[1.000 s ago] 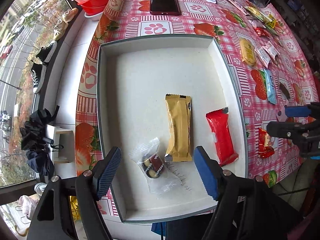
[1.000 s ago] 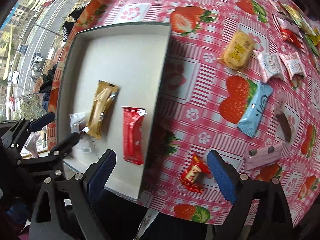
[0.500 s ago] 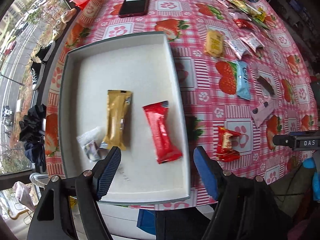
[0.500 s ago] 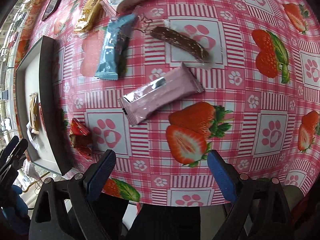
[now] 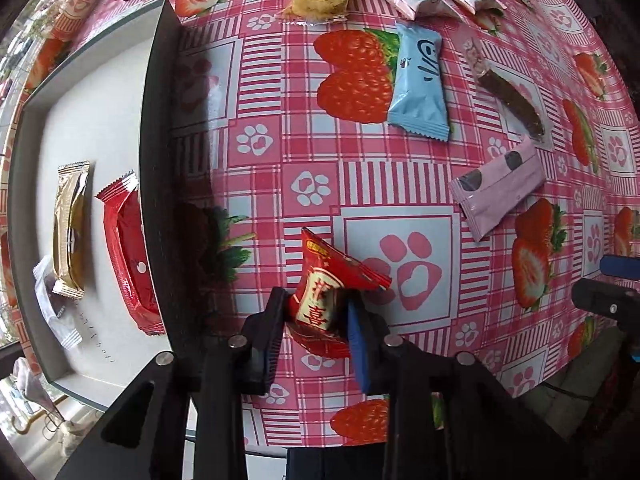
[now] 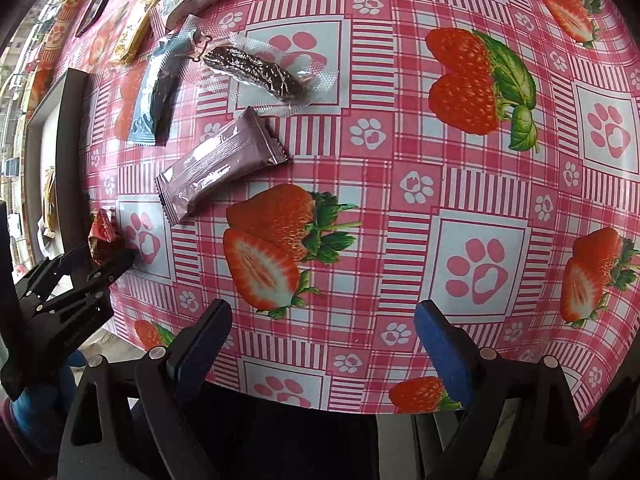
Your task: Organize snacks
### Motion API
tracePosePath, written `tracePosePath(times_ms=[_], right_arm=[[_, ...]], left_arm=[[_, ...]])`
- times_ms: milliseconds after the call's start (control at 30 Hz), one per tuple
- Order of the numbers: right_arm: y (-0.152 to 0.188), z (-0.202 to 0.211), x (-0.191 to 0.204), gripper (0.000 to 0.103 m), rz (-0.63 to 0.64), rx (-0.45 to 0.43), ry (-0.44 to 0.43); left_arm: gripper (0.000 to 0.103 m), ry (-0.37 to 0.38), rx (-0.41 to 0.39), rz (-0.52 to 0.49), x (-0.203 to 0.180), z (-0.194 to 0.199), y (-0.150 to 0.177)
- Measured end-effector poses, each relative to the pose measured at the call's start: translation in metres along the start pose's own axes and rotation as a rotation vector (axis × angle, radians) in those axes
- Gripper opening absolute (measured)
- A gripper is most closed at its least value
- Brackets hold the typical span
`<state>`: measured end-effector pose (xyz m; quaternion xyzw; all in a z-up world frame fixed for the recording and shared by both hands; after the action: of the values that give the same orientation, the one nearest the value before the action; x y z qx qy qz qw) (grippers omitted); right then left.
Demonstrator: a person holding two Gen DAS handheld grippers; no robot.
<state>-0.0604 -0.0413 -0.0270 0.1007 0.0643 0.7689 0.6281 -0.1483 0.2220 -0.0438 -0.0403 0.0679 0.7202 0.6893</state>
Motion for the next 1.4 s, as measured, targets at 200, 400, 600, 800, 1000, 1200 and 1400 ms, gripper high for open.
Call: tracePosePath(times_ms=[200, 400, 600, 800, 1000, 1200, 1400], right_arm=[[-0.036, 0.010, 0.000, 0.093, 0.035, -0.028, 0.006], [-0.055, 0.025, 0.004, 0.093, 0.044, -0.019, -0.010], [-0.069, 0.031, 0.000, 0.093, 0.058, -0.044, 0.000], [-0.071, 0.035, -0.008, 0.093, 0.058, -0.018, -0.004], [-0.075, 0.037, -0.021, 0.093, 0.039, -0.014, 0.010], [-0.078, 0.035, -0.036, 0.093, 0.003, -0.018, 0.022], [-0.084, 0.042, -0.040, 0.093, -0.018, -0.047, 0.033]], left_arm=[[0.031, 0.042, -0.118, 0.066, 0.009, 0.036, -0.007], [0.032, -0.076, -0.248, 0.201, 0.057, 0.096, -0.005], [0.062, -0.262, -0.220, 0.248, 0.105, 0.085, -0.003], [0.076, -0.184, -0.224, 0.128, 0.062, 0.103, -0.025], [0.080, -0.145, -0.190, -0.054, 0.002, 0.076, -0.102], [0.080, -0.152, -0.141, -0.111, -0.010, 0.030, -0.162], [0.080, -0.166, -0.102, -0.170, -0.014, 0.003, -0.190]])
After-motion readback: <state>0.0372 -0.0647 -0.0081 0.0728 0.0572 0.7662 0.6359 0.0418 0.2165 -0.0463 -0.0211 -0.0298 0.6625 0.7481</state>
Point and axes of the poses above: each gripper's, at about its wrist camera, not at the fingertips, and z roughly against the way its jaws point, x to its left, y to its underside, the point moved 4 cm from there along -z, roughly the way its jaws point, and after that the axes turned 8 degrees about y, right-handed, at the moved point
